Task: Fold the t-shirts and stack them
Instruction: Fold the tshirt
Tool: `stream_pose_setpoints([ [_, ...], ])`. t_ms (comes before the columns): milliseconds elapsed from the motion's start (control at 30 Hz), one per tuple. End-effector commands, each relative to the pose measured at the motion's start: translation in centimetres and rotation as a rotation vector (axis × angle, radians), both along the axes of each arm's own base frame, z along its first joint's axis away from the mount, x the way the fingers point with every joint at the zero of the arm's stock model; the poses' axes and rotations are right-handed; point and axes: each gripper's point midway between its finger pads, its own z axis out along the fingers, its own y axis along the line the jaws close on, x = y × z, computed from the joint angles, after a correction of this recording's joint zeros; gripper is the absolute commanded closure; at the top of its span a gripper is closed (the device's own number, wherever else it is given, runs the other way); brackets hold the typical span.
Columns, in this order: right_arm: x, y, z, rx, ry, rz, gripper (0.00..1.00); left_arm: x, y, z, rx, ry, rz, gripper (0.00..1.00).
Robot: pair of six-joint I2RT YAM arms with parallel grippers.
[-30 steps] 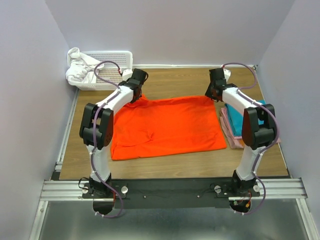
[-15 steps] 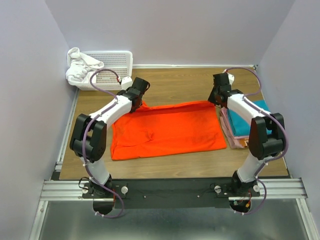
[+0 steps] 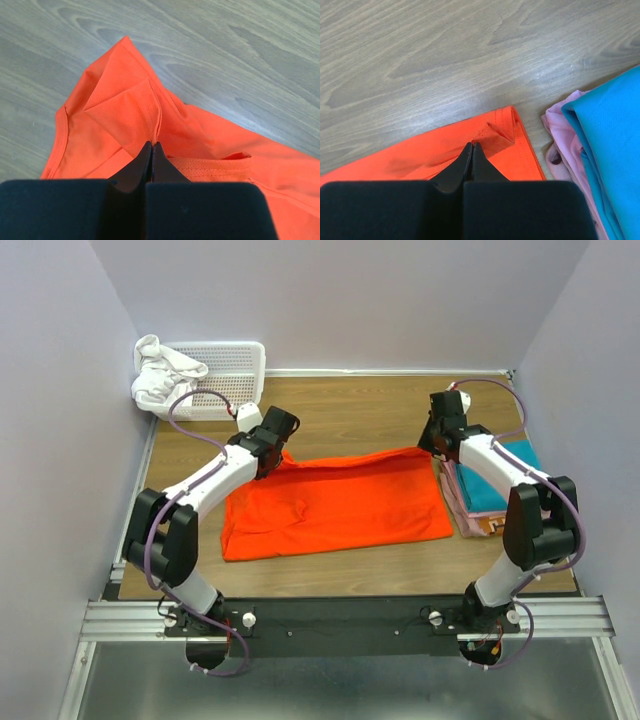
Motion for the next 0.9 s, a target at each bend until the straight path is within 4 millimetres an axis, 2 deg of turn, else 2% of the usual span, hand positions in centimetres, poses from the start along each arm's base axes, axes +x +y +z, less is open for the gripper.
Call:
stream_pose_setpoints([
  [0,-0.7,-0.2,0.7,-0.012,-0.011,0.015,1.0,-2.0,0.9,0.5,0.014,-0.017,0.056,1.0],
  [400,-1.2,-0.2,0.4,-0.011,-0.003,0.023,1.0,-5.6,-0.9,0.4,-0.048,-0.013,0.054,1.0],
  [733,-1.5,-0.5,-0.1,-0.023,0.011,0.019,1.0,-8.4,-1.2,-0.6,-0.063,0.016,0.045,1.0],
  [867,-1.7,-0.6,-0.2,-0.03,0.011,0.017,1.0,-9.0,-1.4,-1.1,-0.077,0.018,0.029,1.0],
])
